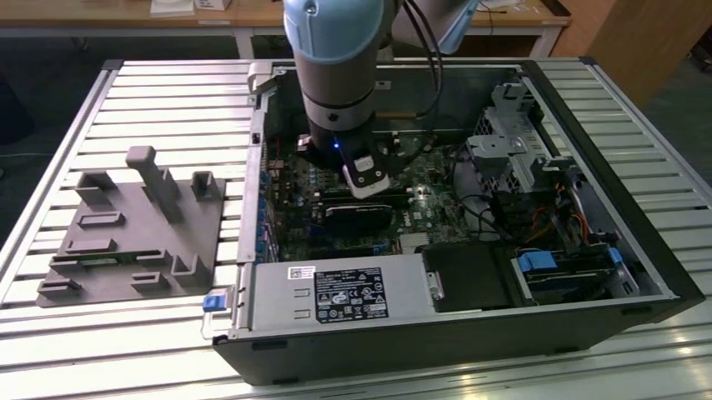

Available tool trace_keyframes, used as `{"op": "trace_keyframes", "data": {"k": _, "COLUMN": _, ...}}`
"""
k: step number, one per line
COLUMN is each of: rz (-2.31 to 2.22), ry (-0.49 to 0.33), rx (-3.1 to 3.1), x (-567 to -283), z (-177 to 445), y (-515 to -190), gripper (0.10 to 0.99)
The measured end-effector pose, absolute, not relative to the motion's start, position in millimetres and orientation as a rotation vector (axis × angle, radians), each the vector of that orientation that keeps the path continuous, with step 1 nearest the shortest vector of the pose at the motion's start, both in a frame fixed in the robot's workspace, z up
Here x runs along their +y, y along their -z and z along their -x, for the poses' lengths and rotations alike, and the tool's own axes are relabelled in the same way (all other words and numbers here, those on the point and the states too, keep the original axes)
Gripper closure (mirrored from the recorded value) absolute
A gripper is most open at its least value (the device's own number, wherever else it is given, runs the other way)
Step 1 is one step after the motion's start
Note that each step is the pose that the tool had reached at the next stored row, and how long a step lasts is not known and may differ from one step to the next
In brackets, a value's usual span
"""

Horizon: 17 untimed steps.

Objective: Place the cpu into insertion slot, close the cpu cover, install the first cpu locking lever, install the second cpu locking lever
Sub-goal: 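Install the second cpu locking lever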

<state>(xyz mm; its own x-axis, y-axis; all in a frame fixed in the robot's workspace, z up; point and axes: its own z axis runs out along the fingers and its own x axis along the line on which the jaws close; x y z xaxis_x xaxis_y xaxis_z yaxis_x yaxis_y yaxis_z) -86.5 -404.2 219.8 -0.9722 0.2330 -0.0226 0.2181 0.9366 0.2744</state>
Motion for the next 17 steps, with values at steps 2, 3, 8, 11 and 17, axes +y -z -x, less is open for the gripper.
{"op": "trace_keyframes", "data": {"k": 2, "rz": -0.357, "ry": -0.417, "rx": 3.037, "x": -404, "z": 82, "y": -220, "gripper": 0.980}}
{"op": "trace_keyframes", "data": {"k": 3, "rz": -0.358, "ry": -0.416, "rx": 3.037, "x": -404, "z": 80, "y": -220, "gripper": 0.980}}
{"op": "trace_keyframes", "data": {"k": 8, "rz": -0.361, "ry": -0.402, "rx": 3.038, "x": -401, "z": 69, "y": -220, "gripper": 0.980}}
{"op": "trace_keyframes", "data": {"k": 11, "rz": -0.361, "ry": -0.372, "rx": 3.039, "x": -399, "z": 67, "y": -220, "gripper": 0.980}}
{"op": "trace_keyframes", "data": {"k": 17, "rz": -0.360, "ry": -0.322, "rx": 3.041, "x": -389, "z": 63, "y": -220, "gripper": 0.980}}
